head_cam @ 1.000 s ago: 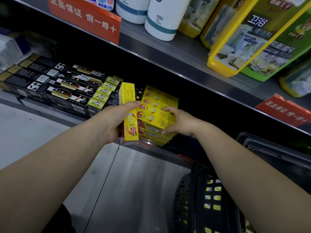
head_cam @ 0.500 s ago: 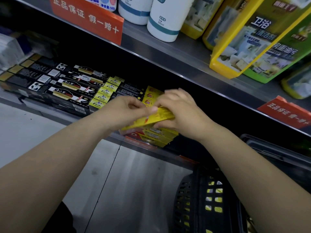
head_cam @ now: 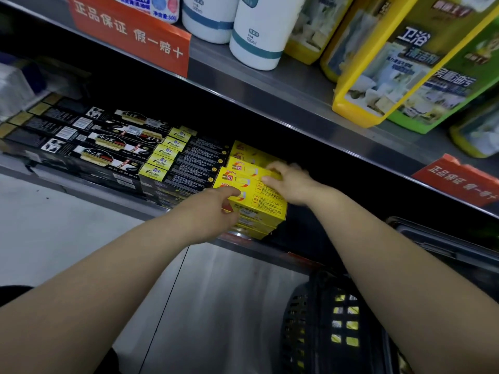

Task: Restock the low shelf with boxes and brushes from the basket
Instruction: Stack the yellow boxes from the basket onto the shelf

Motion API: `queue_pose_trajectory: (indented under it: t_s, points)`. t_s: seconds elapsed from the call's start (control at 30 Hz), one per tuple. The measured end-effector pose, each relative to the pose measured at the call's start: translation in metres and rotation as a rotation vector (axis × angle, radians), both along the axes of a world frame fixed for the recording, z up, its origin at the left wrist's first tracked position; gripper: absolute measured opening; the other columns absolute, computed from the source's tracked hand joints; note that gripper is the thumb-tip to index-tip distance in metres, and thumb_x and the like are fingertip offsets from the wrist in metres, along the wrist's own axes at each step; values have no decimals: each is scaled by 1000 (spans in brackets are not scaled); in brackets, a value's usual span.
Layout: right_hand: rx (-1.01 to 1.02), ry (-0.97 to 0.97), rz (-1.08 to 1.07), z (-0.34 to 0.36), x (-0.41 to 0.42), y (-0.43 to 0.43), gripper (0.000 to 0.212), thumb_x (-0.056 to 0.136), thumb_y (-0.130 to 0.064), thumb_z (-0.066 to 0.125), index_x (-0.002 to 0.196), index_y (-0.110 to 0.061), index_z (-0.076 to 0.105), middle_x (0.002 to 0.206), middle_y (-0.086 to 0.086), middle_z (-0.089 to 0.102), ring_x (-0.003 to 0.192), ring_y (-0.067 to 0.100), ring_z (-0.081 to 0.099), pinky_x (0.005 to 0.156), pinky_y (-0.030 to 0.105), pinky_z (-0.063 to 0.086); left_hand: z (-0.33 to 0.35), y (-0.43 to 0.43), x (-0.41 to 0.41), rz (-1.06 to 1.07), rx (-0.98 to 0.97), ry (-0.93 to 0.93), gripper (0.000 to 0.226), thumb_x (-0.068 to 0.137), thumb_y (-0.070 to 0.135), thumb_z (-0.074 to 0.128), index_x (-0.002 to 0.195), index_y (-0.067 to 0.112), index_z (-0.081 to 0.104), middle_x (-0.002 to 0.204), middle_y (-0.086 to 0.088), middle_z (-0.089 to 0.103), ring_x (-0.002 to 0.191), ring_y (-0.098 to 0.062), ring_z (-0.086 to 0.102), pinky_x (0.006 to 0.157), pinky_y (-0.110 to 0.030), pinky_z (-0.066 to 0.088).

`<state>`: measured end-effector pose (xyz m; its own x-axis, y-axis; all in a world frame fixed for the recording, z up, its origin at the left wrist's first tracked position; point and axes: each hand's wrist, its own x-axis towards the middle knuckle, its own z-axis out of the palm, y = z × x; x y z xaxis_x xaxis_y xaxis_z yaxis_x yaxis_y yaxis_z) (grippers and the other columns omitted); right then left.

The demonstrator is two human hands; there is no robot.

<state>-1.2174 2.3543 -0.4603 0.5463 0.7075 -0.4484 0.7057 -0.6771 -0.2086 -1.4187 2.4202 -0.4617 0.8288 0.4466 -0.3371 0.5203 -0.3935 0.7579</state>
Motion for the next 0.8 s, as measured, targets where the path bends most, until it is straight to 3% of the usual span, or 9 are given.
queue_pose_trajectory:
  t_s: [0.07,0.2,0.4,0.53,0.6,0.7,0.8]
  points:
    - [-10,84,-19,-6,-3,-1,59,92,-54,45,144,-33,29,147,15,28,132,34,35,109,41,34,1,0,2,-5,13,14,51,93,29,53,141,29,37,123,4,56,101,-13,54,76,-20,39]
    - [53,160,-9,-5,-5,-3,62,92,-48,50,146,-28,28,143,13,33,125,27,44,100,32,41,3,-2,3,-11,22,34,52,93,29,53,142,28,36,122,4,57,102,-13,54,78,-20,39]
    - [-5,94,-11,19,-11,-16,71,91,-48,52,149,-22,19,151,15,25,132,29,39,108,35,36,16,-6,6,11,86,72,46,91,29,56,135,23,44,122,-1,57,106,-19,56,81,-27,46]
    - [239,106,19,69,-15,-64,40,88,-35,62,125,-23,52,134,7,46,119,19,48,98,27,39,38,-26,17,35,65,-46,29,91,27,55,119,22,55,101,9,60,90,-17,62,67,-25,47]
    - [321,120,31,95,-17,-102,22,87,-32,63,109,-29,58,122,-3,54,113,10,50,90,22,39,52,-46,25,6,86,-111,24,90,27,56,113,23,58,92,14,59,87,-17,63,74,-29,51]
    - [448,242,-20,124,-22,-163,11,87,-23,64,96,-30,62,103,-13,63,99,-2,57,84,17,43,73,-83,34,-143,176,-174,25,88,32,58,113,27,57,102,13,60,98,-10,59,83,-24,46]
    - [556,368,-139,133,-21,-224,12,87,-12,63,93,-22,65,94,-5,69,84,-1,62,77,12,47,87,-122,36,-347,358,-279,32,89,36,55,120,30,53,116,12,57,111,-7,50,94,-25,40]
